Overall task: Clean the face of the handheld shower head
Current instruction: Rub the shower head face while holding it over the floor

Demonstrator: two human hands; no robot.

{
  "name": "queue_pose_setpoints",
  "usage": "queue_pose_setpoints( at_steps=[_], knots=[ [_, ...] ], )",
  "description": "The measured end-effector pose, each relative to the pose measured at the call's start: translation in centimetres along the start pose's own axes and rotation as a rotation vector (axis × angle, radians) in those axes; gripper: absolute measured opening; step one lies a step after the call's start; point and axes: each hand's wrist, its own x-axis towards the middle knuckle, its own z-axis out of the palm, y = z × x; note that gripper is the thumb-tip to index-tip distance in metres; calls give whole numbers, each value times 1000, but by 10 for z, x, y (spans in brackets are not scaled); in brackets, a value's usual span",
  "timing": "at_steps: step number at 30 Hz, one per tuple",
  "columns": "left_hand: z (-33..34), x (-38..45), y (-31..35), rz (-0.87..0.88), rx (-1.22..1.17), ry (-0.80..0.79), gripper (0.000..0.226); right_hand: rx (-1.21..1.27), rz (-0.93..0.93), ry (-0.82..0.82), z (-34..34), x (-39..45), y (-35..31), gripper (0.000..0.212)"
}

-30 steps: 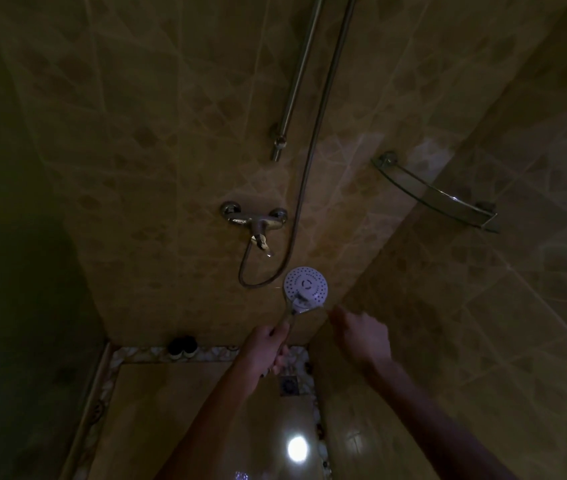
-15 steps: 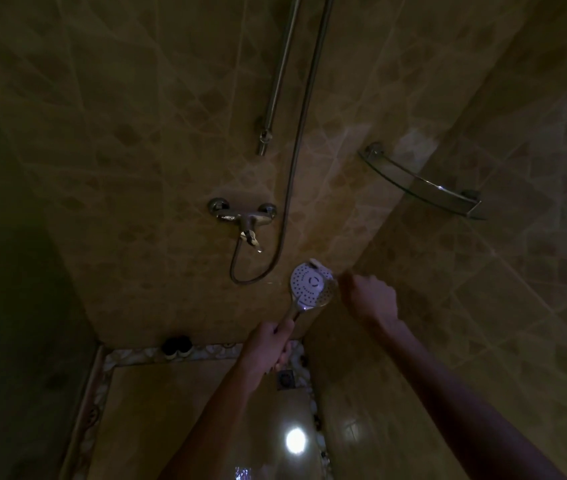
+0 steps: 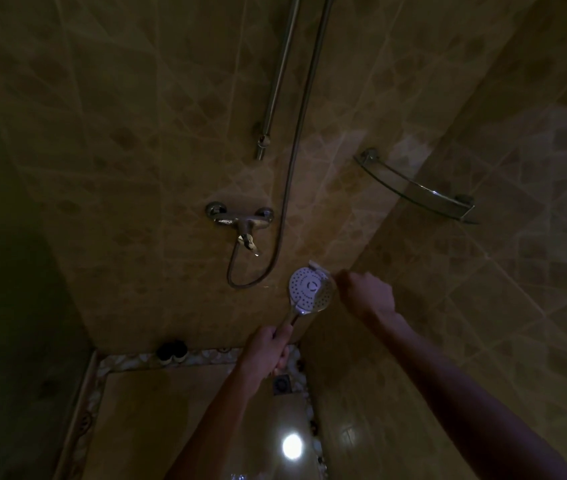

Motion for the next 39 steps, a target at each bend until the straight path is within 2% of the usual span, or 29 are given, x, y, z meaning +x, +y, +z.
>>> queue_pose_setpoints(
  at_steps=[4, 10, 15, 19, 22, 27, 32, 37, 39],
  knots=[
    [-6, -1, -4, -24, 10, 13, 34, -30, -170, -109, 11, -23, -18, 37],
    [-4, -3, -2, 16, -10, 1, 32, 41, 21, -6, 2, 4, -1, 31],
    [-8, -6, -4, 21, 41, 7, 34, 8, -136, -78, 18, -14, -12, 36],
    [-7, -4, 1, -2, 13, 8, 34, -45, -113, -39, 6, -1, -12, 40],
    [-6, -1, 5, -12, -8, 5, 33, -27, -54, -7, -4, 6, -11, 34],
    [-13, 0, -2, -32, 12, 1, 33, -112, -196, -41, 16, -13, -24, 34],
    [-12, 5, -2, -48, 19, -10, 35, -85, -50, 17, 4, 6, -14, 34],
    [-15, 5, -6, -30, -2, -10, 34, -171, -263, -94, 12, -11, -29, 31],
    [-15, 4, -4, -22, -6, -5, 34, -190, -242, -62, 12, -3, -21, 32]
  ],
)
